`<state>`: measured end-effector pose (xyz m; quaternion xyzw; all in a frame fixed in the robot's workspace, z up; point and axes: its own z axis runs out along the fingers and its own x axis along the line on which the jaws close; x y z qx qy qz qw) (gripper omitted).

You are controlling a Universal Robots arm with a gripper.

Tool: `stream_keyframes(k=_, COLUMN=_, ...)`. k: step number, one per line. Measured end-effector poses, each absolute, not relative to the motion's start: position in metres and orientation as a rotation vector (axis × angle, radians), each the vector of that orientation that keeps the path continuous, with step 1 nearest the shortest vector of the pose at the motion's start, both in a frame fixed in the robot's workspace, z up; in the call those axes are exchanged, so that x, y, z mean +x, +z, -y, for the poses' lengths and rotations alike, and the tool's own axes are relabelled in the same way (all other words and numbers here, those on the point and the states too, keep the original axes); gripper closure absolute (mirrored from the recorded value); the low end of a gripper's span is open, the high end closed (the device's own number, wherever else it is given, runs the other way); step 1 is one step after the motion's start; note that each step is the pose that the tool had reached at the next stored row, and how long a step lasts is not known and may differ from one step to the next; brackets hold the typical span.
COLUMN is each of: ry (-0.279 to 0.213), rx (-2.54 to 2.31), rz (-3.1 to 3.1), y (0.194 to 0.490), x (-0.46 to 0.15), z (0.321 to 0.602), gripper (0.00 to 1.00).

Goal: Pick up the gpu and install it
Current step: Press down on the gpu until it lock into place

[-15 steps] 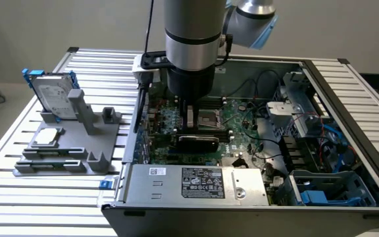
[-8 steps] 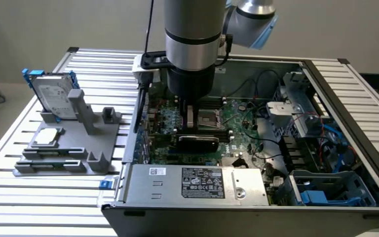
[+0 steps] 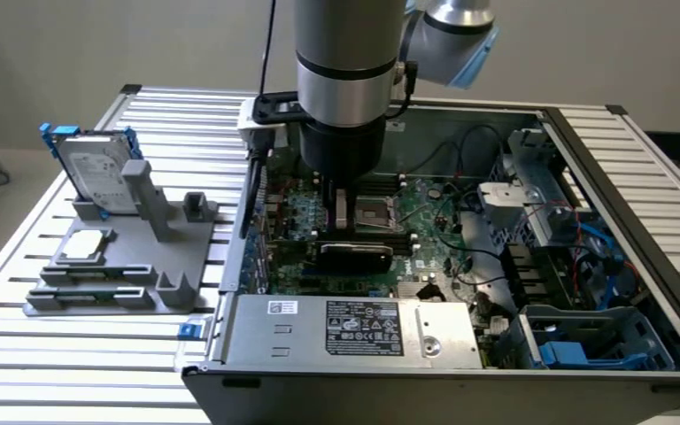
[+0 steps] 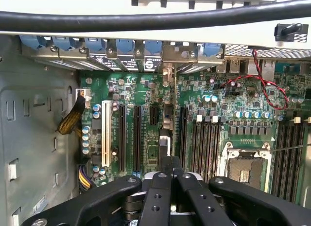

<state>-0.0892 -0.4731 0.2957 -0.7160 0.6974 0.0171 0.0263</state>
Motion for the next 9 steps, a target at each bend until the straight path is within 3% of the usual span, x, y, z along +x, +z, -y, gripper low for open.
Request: stream_keyframes(k=9, ry=0.057, rx=-2.209, rz=-2.152, y=0.281, x=-0.092, z=0.469, gripper=0.89)
